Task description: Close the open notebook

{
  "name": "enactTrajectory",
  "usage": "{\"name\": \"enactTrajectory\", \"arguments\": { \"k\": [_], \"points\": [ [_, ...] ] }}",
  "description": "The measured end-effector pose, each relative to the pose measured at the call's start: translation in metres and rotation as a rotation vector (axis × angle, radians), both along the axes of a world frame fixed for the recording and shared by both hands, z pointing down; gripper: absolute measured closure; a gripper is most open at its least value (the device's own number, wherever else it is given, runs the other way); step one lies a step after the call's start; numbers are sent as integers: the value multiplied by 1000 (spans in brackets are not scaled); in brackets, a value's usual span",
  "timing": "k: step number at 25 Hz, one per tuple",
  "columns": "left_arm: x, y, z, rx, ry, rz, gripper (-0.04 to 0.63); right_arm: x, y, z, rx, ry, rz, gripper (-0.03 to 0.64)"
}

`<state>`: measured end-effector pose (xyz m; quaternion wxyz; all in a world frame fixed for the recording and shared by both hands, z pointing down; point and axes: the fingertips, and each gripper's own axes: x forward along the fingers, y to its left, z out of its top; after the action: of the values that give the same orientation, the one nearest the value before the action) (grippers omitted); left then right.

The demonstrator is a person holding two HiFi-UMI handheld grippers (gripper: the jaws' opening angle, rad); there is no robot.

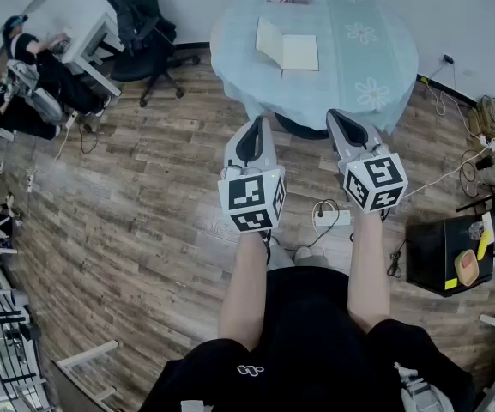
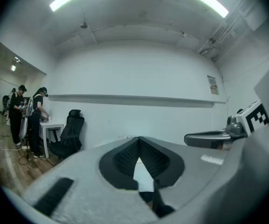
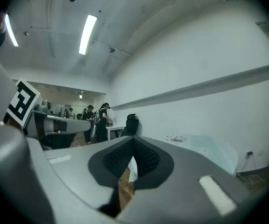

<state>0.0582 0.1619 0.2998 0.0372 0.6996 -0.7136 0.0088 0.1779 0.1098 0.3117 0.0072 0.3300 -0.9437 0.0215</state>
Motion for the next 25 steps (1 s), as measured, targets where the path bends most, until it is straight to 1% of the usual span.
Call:
{"name": "enactTrajectory", "arguments": {
  "k": [4, 7, 9, 12, 14, 17, 22, 25],
  "points": [
    [7, -5, -3, 6, 0, 7, 592, 7, -6, 0, 1, 12, 12, 606],
    [11, -11, 0, 2, 11, 17, 592, 10, -14, 8, -19, 23, 27, 604],
    [13, -14, 12, -25, 19, 19, 592, 12, -18, 12, -28, 19, 31, 604],
    [7, -15, 25, -57, 30, -4, 592, 16, -26, 10, -27, 7, 31, 604],
    [1, -16, 22, -51, 34, -18, 592, 17, -32, 7, -31, -12, 31, 604],
    [-4, -17, 11, -31, 21, -27, 592, 14, -37, 5, -40, -31, 25, 604],
    [-16, -24, 6, -14, 19, -45, 592, 0, -43, 2, -28, -31, -5, 604],
    [-22, -33, 8, -6, 23, -45, 592, -2, -54, 4, -29, -33, 1, 604]
  ]
}}
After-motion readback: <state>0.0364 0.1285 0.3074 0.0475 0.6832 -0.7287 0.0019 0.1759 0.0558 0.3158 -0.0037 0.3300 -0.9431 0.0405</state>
